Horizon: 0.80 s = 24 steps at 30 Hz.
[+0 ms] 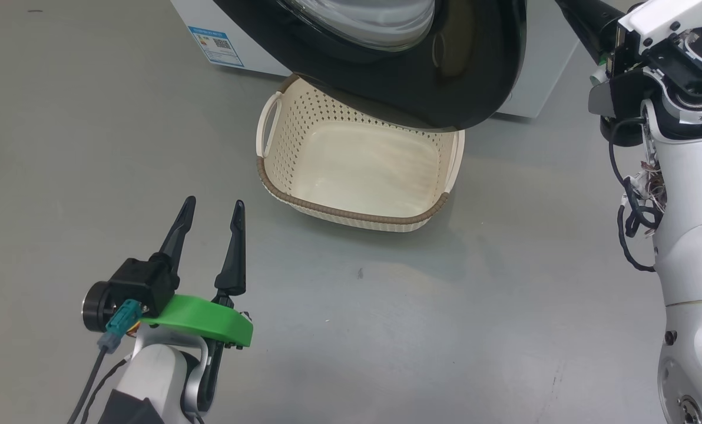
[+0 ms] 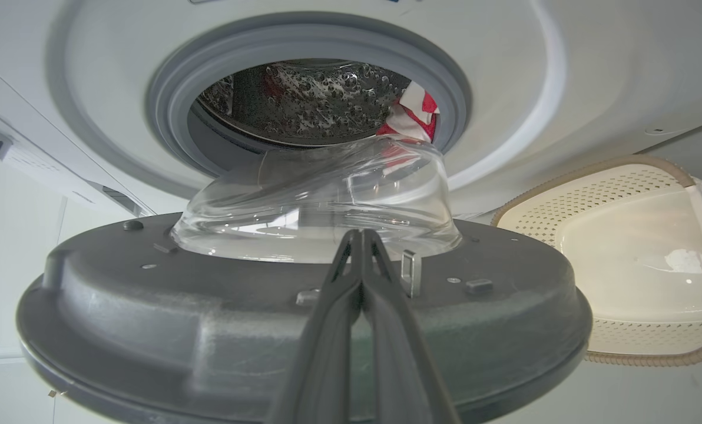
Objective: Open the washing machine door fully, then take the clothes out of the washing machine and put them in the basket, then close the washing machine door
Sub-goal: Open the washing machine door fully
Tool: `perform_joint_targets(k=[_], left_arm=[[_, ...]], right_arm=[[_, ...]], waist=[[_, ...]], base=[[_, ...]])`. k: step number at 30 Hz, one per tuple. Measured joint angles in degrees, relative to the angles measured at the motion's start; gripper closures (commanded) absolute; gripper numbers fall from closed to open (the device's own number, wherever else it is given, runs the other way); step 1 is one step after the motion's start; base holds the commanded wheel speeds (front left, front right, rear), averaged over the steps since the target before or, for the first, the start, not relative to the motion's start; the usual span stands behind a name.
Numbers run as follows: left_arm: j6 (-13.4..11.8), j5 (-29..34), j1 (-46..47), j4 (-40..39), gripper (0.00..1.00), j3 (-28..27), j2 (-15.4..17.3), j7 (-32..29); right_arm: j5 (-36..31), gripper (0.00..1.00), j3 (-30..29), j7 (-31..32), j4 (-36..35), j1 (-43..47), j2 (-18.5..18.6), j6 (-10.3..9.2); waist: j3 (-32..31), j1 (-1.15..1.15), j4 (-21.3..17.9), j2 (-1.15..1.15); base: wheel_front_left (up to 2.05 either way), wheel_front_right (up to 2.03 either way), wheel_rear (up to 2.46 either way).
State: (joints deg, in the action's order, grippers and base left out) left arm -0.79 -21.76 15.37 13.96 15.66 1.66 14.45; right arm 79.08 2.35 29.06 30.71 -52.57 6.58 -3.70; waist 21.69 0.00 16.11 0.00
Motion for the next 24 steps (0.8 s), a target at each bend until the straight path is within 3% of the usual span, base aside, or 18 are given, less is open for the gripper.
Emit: perform_joint_targets(k=[24], left_arm=[[-0.52,-0.38,0.03,0.12,0.00,0.71,0.00,-0.01]], right_arm=[[5.82,1.00,0.20,8.81,3.72,-1.29,-1.08,-2.09]], waist=[[-0.29,0.00,0.81,0.00]], base=[[0.00,0.00,0.00]])
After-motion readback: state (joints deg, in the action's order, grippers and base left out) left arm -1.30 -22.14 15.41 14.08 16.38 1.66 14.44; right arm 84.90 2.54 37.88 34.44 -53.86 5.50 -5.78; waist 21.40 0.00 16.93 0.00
